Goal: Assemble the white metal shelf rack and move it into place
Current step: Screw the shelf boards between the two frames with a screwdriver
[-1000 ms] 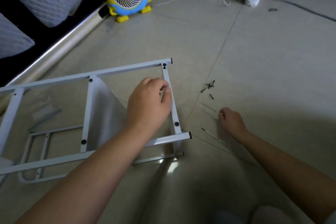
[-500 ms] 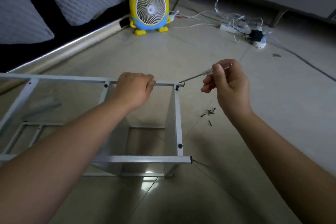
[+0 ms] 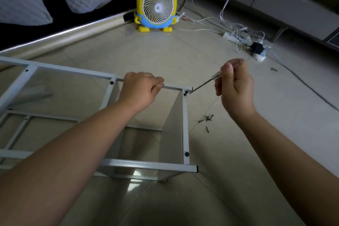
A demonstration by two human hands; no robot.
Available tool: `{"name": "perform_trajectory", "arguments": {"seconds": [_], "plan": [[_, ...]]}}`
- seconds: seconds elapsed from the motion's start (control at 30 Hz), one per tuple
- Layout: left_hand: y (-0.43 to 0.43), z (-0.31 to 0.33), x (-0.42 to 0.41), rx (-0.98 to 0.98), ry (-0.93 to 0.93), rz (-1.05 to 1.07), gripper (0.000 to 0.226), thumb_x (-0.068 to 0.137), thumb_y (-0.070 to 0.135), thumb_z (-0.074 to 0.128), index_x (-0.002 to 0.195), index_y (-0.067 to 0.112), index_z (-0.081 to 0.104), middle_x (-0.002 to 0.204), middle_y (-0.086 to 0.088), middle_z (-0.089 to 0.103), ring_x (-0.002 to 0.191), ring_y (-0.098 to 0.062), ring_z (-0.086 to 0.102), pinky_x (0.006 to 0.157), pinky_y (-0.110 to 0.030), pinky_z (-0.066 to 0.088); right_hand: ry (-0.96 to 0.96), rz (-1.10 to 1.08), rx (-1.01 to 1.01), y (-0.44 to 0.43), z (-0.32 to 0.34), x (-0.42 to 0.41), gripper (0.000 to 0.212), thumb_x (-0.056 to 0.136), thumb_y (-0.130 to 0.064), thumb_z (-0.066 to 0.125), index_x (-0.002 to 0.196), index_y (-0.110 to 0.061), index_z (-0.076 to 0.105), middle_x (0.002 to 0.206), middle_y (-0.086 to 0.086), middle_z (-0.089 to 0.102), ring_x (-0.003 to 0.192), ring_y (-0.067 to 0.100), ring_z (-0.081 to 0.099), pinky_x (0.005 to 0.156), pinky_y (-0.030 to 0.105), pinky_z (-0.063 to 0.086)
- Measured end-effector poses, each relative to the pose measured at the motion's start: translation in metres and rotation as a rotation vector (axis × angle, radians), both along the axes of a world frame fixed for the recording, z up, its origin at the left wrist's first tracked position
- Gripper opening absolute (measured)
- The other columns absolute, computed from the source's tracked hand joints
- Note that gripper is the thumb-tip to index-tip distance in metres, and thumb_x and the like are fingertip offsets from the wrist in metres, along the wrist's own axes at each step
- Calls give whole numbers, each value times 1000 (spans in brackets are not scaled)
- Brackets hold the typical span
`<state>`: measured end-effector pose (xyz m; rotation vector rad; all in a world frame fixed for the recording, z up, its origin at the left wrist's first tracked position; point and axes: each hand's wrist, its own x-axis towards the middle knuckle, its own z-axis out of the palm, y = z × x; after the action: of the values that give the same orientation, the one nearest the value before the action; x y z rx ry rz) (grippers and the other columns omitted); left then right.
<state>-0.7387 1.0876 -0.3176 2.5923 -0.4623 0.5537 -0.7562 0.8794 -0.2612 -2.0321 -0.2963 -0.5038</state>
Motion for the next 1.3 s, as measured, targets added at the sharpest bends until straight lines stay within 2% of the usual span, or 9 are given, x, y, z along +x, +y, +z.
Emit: {"name": "perform_trajectory", "arguments": {"seconds": [0.23, 0.43, 0.57, 0.77, 0.87, 1.0, 1.07, 1.17, 1.3], "plan": [[2, -4, 1, -28, -8, 14, 31, 85, 24, 47, 91, 10, 74, 70, -10, 68, 71, -33, 63, 70, -33, 28, -39, 43, 3, 2, 1, 3, 17, 86, -43, 28, 79, -31, 35, 61, -7, 51, 48, 3, 49, 48, 17, 39], [1, -6, 2, -22, -73, 18, 29, 84, 21, 49, 91, 9, 74, 71, -10, 69, 70, -32, 64, 69, -33, 27, -54, 65, -23, 4, 2, 6, 16, 87, -43, 27, 80, -31, 36, 63, -6, 52, 50, 5, 49, 49, 26, 42], [-1, -8, 2, -24, -96, 18, 28, 83, 21, 50, 91, 9, 75, 71, -10, 69, 70, -32, 64, 69, -34, 27, -79, 96, -77, 3, 2, 8, 14, 89, -40, 28, 79, -32, 35, 62, -8, 50, 50, 4, 50, 50, 21, 41], [0, -9, 2, -40, -89, 9, 33, 85, 25, 46, 95, 9, 74, 74, -10, 69, 73, -33, 64, 71, -34, 27, -108, 220, -241, 4, 16, 12, 27, 90, -33, 30, 86, -10, 44, 62, -19, 49, 53, -5, 54, 52, 6, 36], [1, -10, 2, -38, -83, 11, 35, 86, 27, 45, 95, 9, 74, 75, -9, 69, 73, -33, 63, 71, -34, 27, -71, 265, -310, 5, 26, 13, 30, 90, -32, 36, 87, -5, 49, 62, -20, 50, 54, -4, 56, 52, 11, 41], [2, -9, 1, -24, -59, 12, 31, 85, 22, 47, 95, 8, 74, 72, -9, 68, 69, -32, 62, 71, -34, 27, 81, 280, -358, 1, 46, 14, 18, 91, -17, 55, 84, -1, 56, 60, -13, 54, 54, 2, 58, 52, 14, 45], [3, -9, 1, -21, -53, 23, 31, 85, 22, 48, 95, 9, 74, 71, -9, 68, 68, -31, 62, 71, -33, 28, 165, 292, -421, 0, 59, 16, 17, 87, -18, 59, 78, -4, 57, 58, -12, 55, 51, 0, 57, 51, 12, 46], [4, -10, 1, -10, -37, 40, 32, 84, 23, 47, 95, 10, 74, 73, -8, 69, 69, -31, 62, 71, -33, 28, 247, 315, -585, 4, 75, 19, 19, 85, -21, 62, 71, -9, 55, 58, -12, 54, 48, 9, 56, 55, 20, 48], [-1, -7, 0, 36, 5, 60, 35, 93, 27, 40, 106, 13, 70, 88, -8, 70, 81, -28, 61, 74, -31, 24, 145, 266, -957, 22, 93, 20, 28, 86, -32, 60, 71, -10, 54, 66, -4, 49, 66, 13, 46, 62, 26, 36]]}}
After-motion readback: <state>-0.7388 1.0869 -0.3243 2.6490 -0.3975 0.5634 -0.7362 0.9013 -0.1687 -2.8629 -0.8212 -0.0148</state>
